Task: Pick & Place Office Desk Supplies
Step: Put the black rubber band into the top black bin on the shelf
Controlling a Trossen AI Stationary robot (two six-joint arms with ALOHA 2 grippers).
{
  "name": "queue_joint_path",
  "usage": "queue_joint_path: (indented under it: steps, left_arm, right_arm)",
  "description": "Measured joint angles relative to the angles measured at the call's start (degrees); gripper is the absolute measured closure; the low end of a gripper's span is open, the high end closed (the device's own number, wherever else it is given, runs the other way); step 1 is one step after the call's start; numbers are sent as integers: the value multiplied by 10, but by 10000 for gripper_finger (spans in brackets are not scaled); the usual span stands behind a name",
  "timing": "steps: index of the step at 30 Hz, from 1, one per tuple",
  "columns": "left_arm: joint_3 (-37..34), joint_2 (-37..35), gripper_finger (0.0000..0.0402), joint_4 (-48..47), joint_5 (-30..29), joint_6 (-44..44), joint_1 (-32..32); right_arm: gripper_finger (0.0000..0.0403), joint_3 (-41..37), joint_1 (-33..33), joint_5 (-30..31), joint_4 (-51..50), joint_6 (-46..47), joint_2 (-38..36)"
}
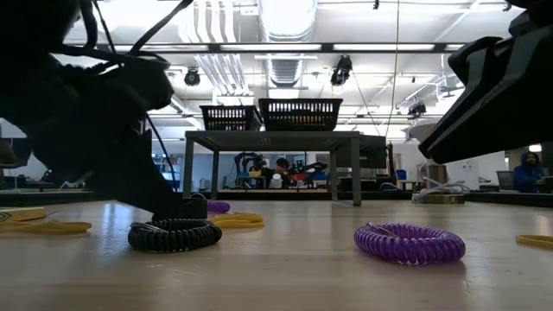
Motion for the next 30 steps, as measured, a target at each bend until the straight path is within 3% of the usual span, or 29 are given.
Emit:
queue_joint_path:
  steps: [9,13,18,24,30]
  left_arm:
    - [29,-19,385,-54,32,-9,2]
    - [103,-44,391,-166,72,-2,2]
    - [257,-61,392,-335,95,66,29]
    - [431,-62,392,-458,143,244,145]
    - [505,-61,393,-458,196,419,315]
  right_arm:
    - [329,0,0,1,1,0,0]
    - [329,0,0,1,2,-1,0]
    - [335,0,-1,1,5,-4,0]
    - [330,0,-3,3,11,-9,0]
    - [329,0,-3,5,12,-10,0]
